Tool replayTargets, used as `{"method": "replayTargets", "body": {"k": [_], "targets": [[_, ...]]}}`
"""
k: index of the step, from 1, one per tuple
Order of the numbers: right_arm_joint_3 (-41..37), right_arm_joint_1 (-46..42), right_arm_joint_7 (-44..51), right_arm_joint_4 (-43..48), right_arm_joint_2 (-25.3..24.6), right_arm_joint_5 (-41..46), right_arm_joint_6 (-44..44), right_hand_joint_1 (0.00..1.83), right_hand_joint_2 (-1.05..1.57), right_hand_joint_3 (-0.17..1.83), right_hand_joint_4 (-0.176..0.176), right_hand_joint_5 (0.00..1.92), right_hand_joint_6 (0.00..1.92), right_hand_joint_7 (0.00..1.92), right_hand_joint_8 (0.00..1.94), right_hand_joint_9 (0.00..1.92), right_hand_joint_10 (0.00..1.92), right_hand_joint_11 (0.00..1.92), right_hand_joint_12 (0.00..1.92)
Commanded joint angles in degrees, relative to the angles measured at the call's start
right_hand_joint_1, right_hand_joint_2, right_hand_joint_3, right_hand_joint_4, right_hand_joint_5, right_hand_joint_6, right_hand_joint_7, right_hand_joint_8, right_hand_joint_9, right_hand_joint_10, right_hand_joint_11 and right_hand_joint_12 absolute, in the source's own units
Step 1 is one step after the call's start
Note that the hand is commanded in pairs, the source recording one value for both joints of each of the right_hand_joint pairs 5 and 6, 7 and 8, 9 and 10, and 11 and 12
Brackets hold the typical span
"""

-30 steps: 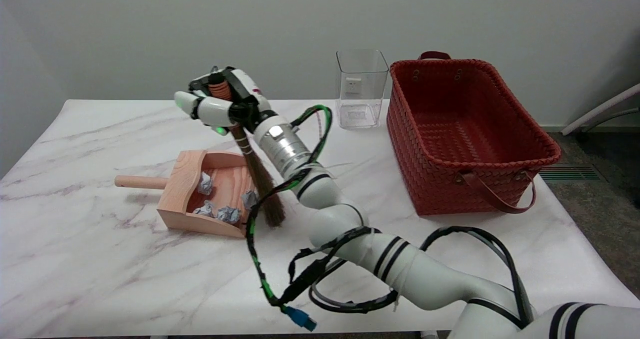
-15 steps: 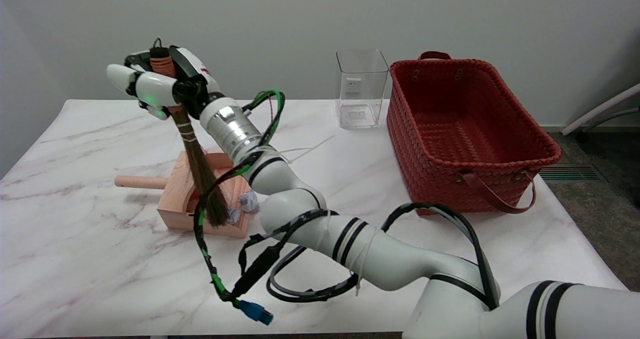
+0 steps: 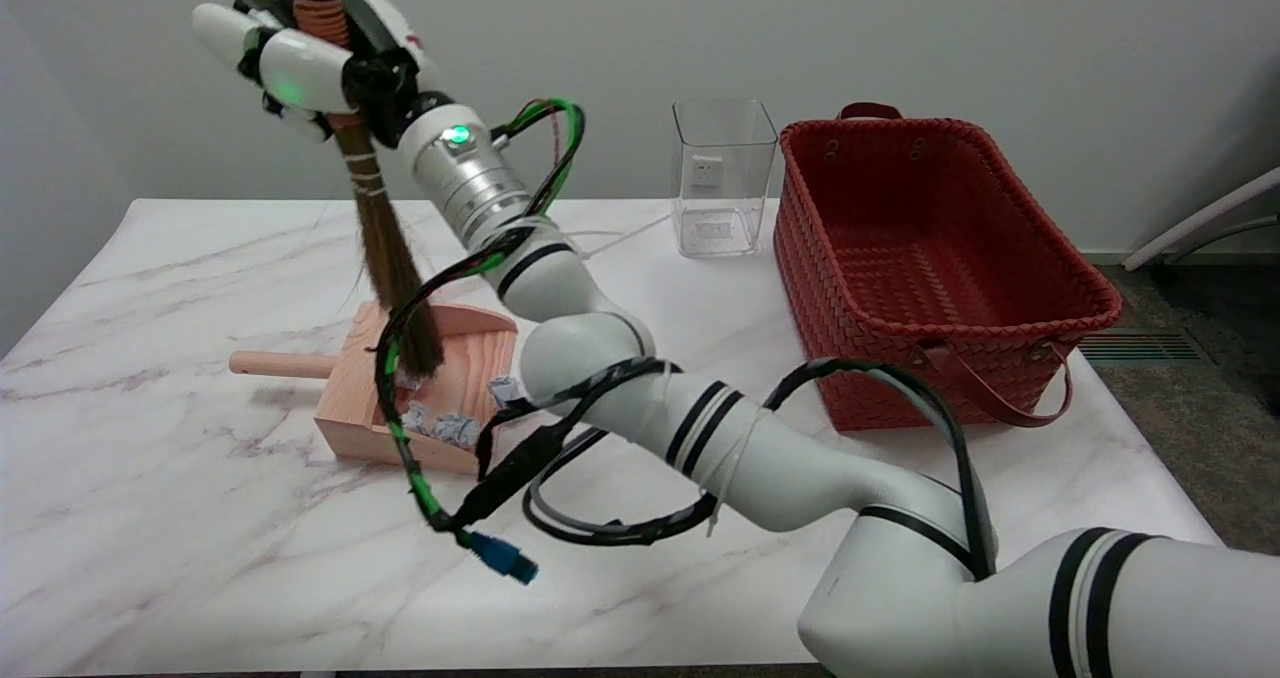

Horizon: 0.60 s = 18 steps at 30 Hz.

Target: Sweep the paper ball into the dustpan.

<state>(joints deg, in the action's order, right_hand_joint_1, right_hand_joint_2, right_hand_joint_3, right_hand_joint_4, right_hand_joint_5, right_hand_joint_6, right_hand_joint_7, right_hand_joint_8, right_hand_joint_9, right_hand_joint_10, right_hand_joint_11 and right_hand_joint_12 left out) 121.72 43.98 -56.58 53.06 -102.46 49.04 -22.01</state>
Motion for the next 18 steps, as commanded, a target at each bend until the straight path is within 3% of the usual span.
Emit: {"method": "replayTargets", "body": {"k": [1, 8, 18], "targets": [[-4.3, -13.1, 12.8, 21.4, 18.5, 1.2, 5.2, 1.18, 1.57, 0.53, 0.000, 1.92, 1.92, 1.92, 1.92, 1.92, 1.92, 1.85, 1.85], [-9.2, -23.3, 15.0, 27.3, 25.6, 1.5, 4.6, 1.19, 1.57, 0.47, 0.000, 1.92, 1.92, 1.92, 1.92, 1.92, 1.92, 1.86, 1.86], [-7.9, -29.7, 17.8, 26.2, 28.9, 0.2, -1.9, 1.19, 1.57, 0.46, 0.000, 1.92, 1.92, 1.92, 1.92, 1.92, 1.92, 1.86, 1.86]]}}
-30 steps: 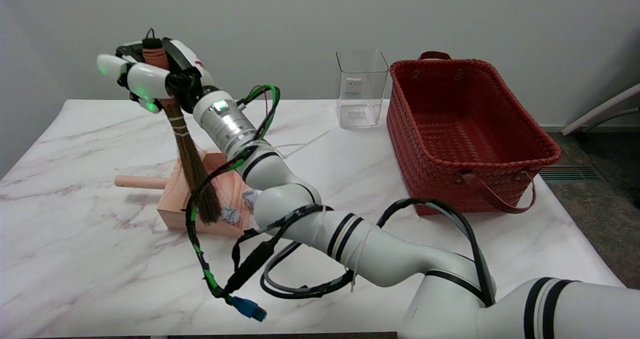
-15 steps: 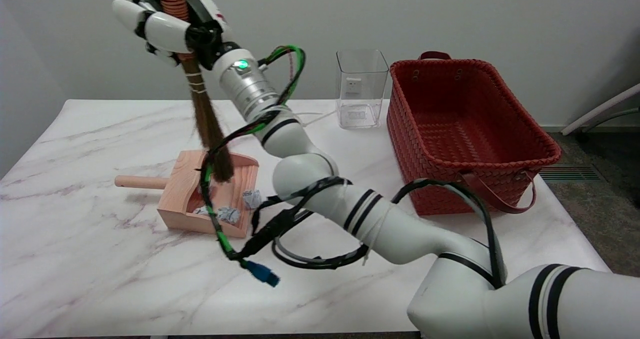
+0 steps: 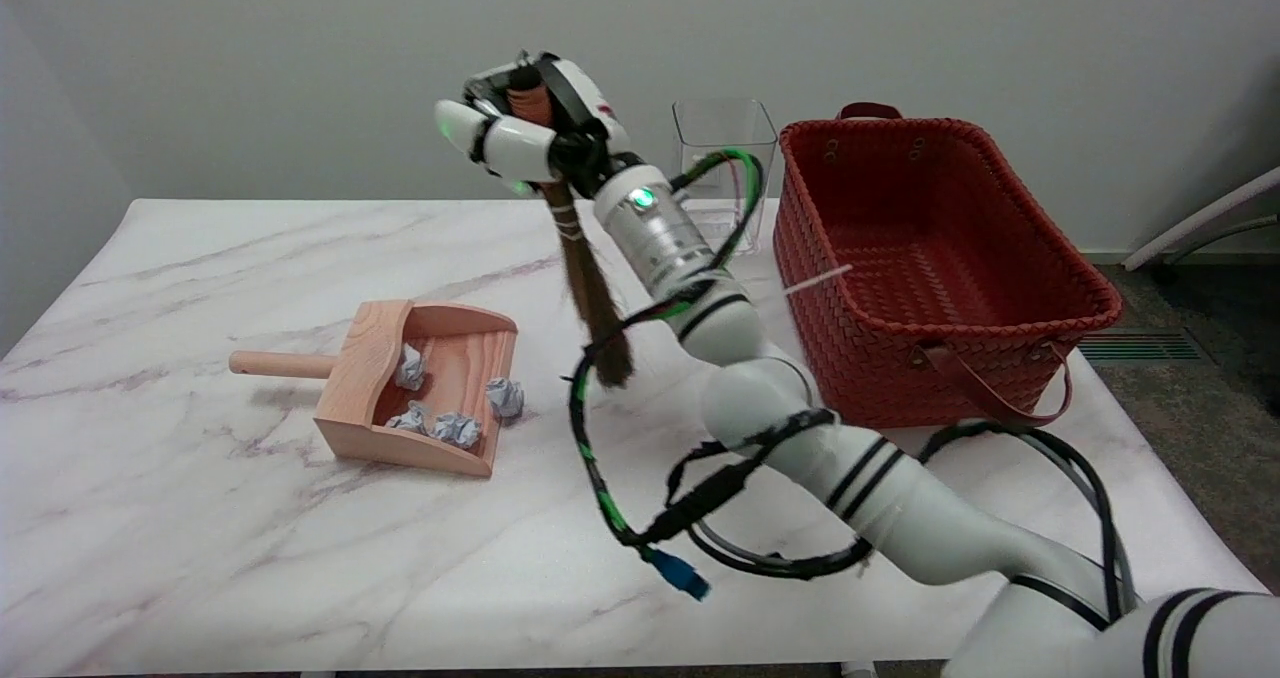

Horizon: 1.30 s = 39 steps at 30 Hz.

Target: Sweep the paper ball into the dustpan.

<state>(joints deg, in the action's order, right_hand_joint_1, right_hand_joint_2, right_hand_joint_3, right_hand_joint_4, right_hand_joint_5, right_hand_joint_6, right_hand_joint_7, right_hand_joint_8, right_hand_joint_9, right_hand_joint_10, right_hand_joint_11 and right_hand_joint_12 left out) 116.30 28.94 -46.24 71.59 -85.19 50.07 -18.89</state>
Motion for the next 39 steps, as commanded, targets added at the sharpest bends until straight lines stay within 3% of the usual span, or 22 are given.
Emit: {"method": "replayTargets", "body": {"k": [1, 5, 19, 25, 30, 39], "targets": [[-2.4, -15.1, 8.2, 7.7, 11.3, -0.8, -5.1, 1.19, 1.57, 0.46, 0.000, 1.92, 1.92, 1.92, 1.92, 1.92, 1.92, 1.86, 1.86], [-1.9, -15.5, 9.6, 6.1, 9.6, 1.3, -4.7, 1.19, 1.57, 0.46, 0.000, 1.92, 1.92, 1.92, 1.92, 1.92, 1.92, 1.86, 1.86], [4.9, -6.4, 9.2, -15.8, -9.0, 7.4, -10.0, 1.18, 1.57, 0.43, 0.000, 1.92, 1.92, 1.92, 1.92, 1.92, 1.92, 1.86, 1.86], [8.7, 0.9, 2.0, -22.2, -12.0, 8.1, -8.6, 1.18, 1.57, 0.41, 0.000, 1.92, 1.92, 1.92, 1.92, 1.91, 1.91, 1.82, 1.82], [8.5, 5.5, -0.6, -28.9, -18.3, 8.1, -8.7, 1.17, 1.57, 0.43, 0.000, 1.92, 1.92, 1.92, 1.92, 1.90, 1.90, 1.81, 1.81], [8.4, 10.4, -4.1, -31.4, -24.9, 13.5, -8.9, 1.15, 1.57, 0.54, 0.000, 1.92, 1.92, 1.92, 1.92, 1.89, 1.89, 1.80, 1.80]]}}
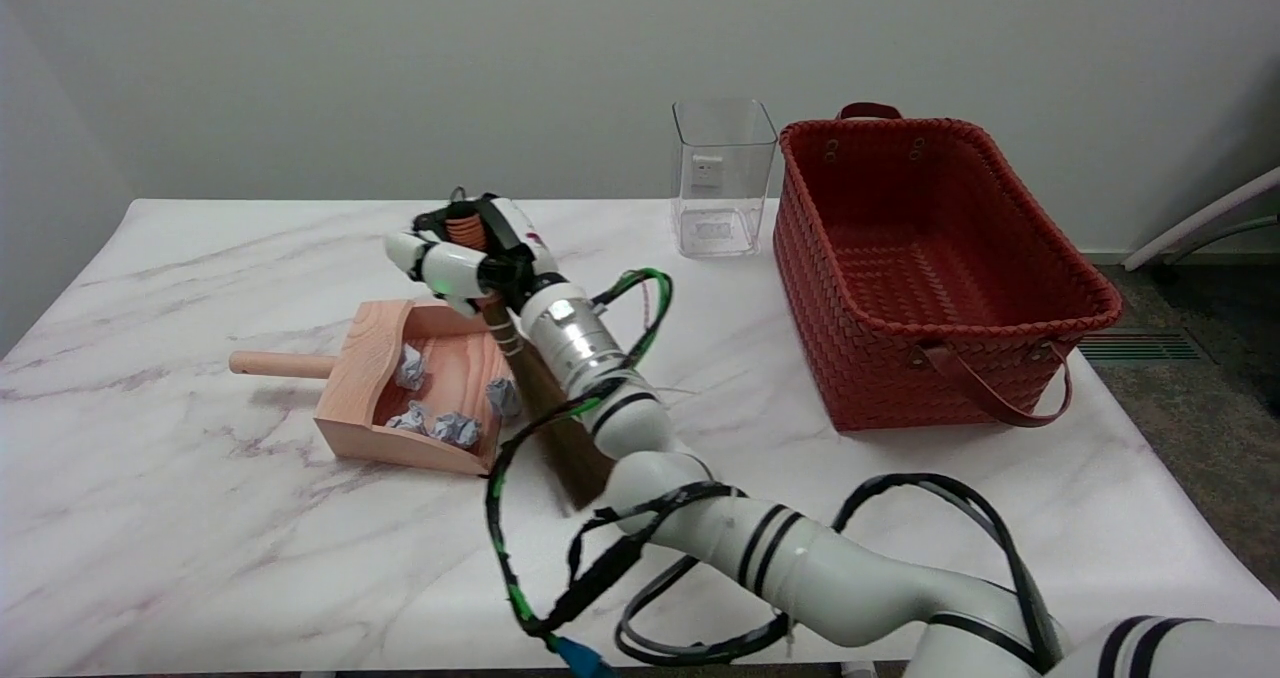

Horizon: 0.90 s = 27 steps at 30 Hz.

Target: Sweep the paper ball into the dustpan.

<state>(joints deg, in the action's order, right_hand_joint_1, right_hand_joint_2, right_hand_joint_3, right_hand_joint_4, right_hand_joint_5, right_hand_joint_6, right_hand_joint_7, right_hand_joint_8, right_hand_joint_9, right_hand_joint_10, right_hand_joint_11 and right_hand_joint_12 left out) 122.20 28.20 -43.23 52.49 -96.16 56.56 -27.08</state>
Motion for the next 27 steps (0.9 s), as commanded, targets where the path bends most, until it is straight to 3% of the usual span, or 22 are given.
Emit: {"method": "replayTargets", "body": {"k": [1, 15, 21, 27], "targets": [[2.5, 11.4, -7.1, -12.2, -14.3, 7.4, -0.8, 1.15, 1.57, 0.55, 0.000, 1.92, 1.92, 1.92, 1.92, 1.89, 1.89, 1.80, 1.80], [2.0, 17.4, -7.2, -11.2, -15.6, 7.7, -0.5, 1.12, 1.57, 0.61, 0.000, 1.92, 1.92, 1.92, 1.92, 1.87, 1.87, 1.77, 1.77], [1.3, 15.6, -7.0, -8.4, -14.0, 7.7, -1.4, 1.12, 1.57, 0.61, 0.000, 1.92, 1.92, 1.92, 1.92, 1.87, 1.87, 1.77, 1.77], [1.1, 12.8, -3.9, -4.3, -9.1, 7.1, -4.7, 1.14, 1.57, 0.60, 0.000, 1.92, 1.92, 1.92, 1.92, 1.89, 1.89, 1.81, 1.81]]}}
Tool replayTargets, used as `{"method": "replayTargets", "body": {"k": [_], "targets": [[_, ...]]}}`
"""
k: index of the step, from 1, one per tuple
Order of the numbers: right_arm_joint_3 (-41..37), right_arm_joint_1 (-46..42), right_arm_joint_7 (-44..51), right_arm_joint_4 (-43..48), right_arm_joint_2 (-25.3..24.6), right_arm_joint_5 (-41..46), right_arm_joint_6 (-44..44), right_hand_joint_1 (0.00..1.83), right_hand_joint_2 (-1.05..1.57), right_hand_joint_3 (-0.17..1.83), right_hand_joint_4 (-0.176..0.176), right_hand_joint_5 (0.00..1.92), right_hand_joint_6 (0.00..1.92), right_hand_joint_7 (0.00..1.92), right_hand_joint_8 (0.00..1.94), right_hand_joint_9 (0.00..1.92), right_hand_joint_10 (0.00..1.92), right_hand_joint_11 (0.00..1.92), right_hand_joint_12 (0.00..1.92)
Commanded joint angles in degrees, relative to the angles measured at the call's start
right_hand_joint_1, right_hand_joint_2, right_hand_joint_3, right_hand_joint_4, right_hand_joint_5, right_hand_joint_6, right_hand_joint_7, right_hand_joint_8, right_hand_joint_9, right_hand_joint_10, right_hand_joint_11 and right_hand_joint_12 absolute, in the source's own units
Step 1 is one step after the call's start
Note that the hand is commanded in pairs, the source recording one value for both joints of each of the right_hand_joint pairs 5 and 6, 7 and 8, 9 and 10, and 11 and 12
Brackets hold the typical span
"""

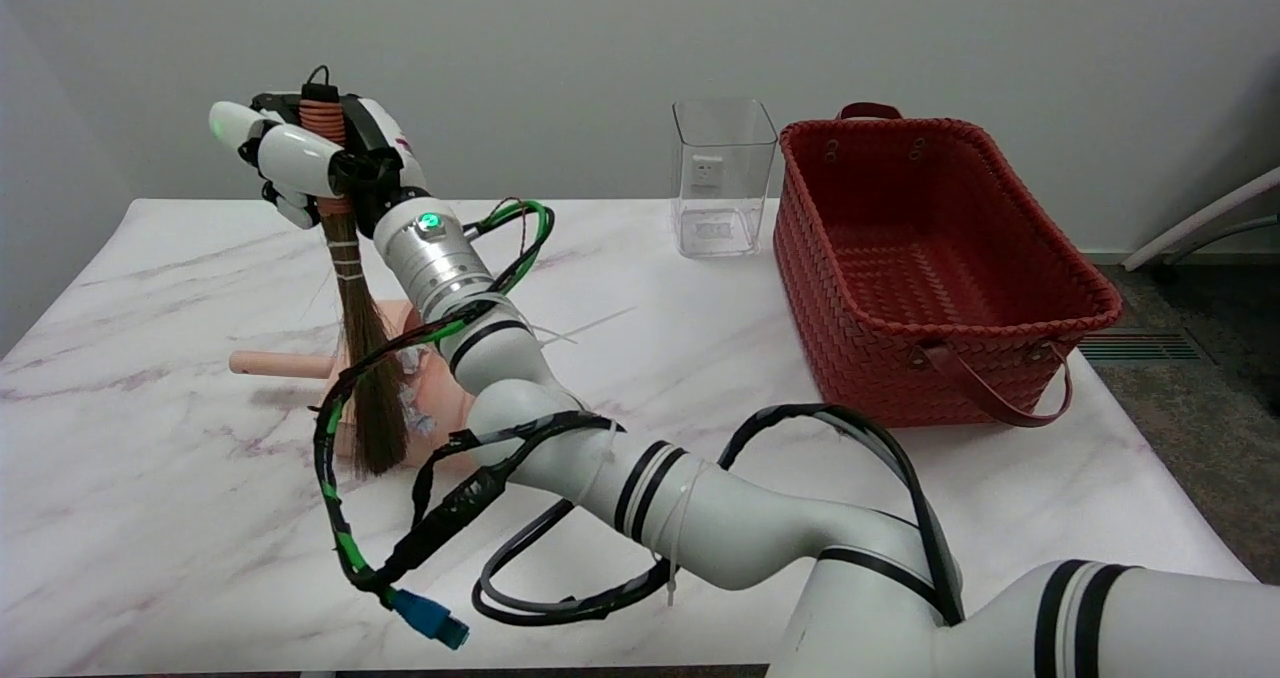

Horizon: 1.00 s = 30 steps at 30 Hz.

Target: Sweep the paper ball into the dustpan.

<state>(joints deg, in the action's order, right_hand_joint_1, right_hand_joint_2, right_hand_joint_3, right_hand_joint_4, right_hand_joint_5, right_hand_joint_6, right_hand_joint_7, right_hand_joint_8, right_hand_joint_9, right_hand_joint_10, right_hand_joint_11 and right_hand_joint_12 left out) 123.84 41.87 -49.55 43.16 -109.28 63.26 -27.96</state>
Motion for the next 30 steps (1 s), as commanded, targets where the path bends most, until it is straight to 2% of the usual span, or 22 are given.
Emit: {"method": "replayTargets", "body": {"k": [1, 6, 10, 15, 18, 23, 26, 30], "targets": [[-0.6, -1.3, 4.5, 6.4, 5.4, 0.4, -4.4, 1.14, 1.57, 0.60, 0.000, 1.92, 1.92, 1.92, 1.92, 1.90, 1.90, 1.82, 1.82], [-3.6, -5.6, 13.4, 17.2, 12.7, 1.0, -4.8, 1.16, 1.57, 0.58, 0.000, 1.92, 1.92, 1.92, 1.92, 1.92, 1.92, 1.84, 1.84], [-7.0, -9.5, 14.9, 26.5, 18.6, 1.7, -3.7, 1.17, 1.57, 0.54, 0.000, 1.92, 1.92, 1.92, 1.92, 1.92, 1.92, 1.85, 1.85], [-6.9, -11.6, 14.9, 38.4, 28.3, 11.4, 1.2, 1.18, 1.57, 0.48, 0.000, 1.92, 1.92, 1.92, 1.92, 1.92, 1.92, 1.85, 1.85], [-5.7, -12.4, 14.9, 41.7, 33.0, 15.5, 1.3, 1.18, 1.57, 0.45, 0.000, 1.92, 1.92, 1.92, 1.92, 1.92, 1.92, 1.85, 1.85], [-6.3, -14.4, 14.5, 44.5, 36.4, 19.2, 1.4, 1.18, 1.57, 0.44, 0.000, 1.92, 1.92, 1.92, 1.92, 1.92, 1.92, 1.85, 1.85], [-6.0, -15.3, 14.5, 44.7, 37.0, 22.7, 1.9, 1.18, 1.57, 0.43, 0.000, 1.92, 1.92, 1.92, 1.92, 1.92, 1.92, 1.84, 1.84], [-4.5, -17.2, 14.5, 44.0, 36.9, 23.0, 1.5, 1.18, 1.57, 0.42, 0.000, 1.92, 1.92, 1.92, 1.92, 1.92, 1.92, 1.84, 1.84]]}}
